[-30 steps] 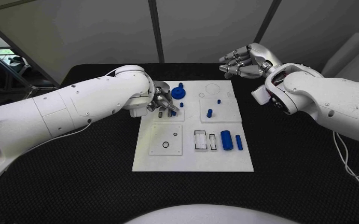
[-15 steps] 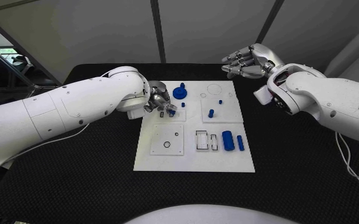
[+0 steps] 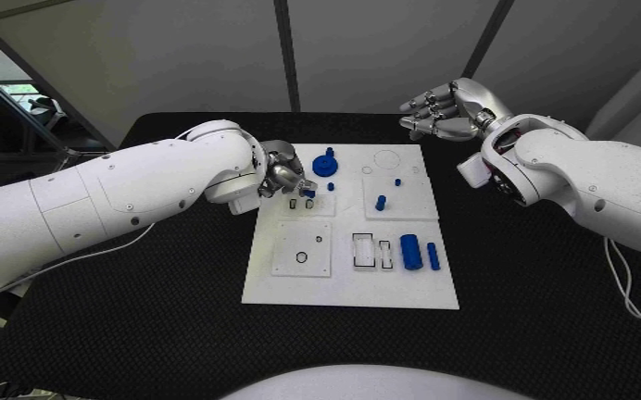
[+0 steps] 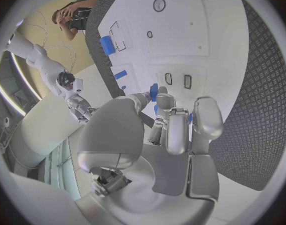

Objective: Assemble the parts on the task board

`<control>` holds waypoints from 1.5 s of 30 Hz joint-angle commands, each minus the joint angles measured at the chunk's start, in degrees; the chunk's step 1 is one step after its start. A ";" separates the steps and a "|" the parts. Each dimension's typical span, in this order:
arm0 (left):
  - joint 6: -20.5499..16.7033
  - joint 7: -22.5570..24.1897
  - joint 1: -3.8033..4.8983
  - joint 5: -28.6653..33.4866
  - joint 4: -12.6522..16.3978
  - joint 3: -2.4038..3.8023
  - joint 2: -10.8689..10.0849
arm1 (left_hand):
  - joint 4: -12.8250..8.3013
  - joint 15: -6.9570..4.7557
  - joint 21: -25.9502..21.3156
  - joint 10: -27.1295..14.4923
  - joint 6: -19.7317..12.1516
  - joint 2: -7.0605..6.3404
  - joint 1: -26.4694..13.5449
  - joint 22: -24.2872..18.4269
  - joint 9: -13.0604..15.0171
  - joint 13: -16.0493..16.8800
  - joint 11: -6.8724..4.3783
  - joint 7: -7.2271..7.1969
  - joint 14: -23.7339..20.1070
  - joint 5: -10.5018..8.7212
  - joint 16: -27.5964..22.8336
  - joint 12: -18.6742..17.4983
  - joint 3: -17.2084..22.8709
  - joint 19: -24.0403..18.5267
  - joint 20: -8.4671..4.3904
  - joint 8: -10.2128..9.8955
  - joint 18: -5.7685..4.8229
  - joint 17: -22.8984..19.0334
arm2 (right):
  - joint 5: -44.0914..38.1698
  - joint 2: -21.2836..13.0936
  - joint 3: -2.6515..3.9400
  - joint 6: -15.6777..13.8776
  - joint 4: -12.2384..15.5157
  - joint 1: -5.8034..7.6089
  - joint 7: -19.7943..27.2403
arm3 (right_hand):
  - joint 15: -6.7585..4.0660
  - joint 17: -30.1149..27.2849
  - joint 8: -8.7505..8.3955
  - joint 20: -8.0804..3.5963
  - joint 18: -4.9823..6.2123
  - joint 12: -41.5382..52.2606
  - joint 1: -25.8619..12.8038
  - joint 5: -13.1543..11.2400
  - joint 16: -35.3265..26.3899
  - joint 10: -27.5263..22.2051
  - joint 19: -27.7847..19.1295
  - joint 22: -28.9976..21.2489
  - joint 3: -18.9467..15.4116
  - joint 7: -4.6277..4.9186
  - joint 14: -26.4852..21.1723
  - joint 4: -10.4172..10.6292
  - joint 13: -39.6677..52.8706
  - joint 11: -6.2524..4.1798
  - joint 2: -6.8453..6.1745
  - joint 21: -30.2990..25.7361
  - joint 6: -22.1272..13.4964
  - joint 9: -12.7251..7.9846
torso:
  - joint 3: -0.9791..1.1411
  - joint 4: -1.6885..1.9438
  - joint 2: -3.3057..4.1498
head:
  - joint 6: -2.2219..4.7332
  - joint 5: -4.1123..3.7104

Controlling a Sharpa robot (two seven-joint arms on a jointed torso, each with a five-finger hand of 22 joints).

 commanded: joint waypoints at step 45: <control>0.10 -2.96 -1.65 -12.59 0.33 -1.05 1.56 | -7.21 -0.34 1.55 1.13 0.05 -0.31 -1.31 2.06 0.54 1.13 -0.25 -0.30 3.56 -0.33 0.43 1.15 7.99 1.65 -0.12 0.42 -2.40 7.78 | -1.84 0.28 0.05 0.55 -0.12 0.06 0.66 | 0.26 -0.13 -0.39 0.40 0.18 -0.22 -0.25 0.25 -0.28 -0.54 -0.30 -0.13 0.02 0.34 -0.48 -0.15 -0.10 0.12 -0.40 -0.36 0.03 -0.06 | 0.01 -0.20 0.12 | -1.00 0.56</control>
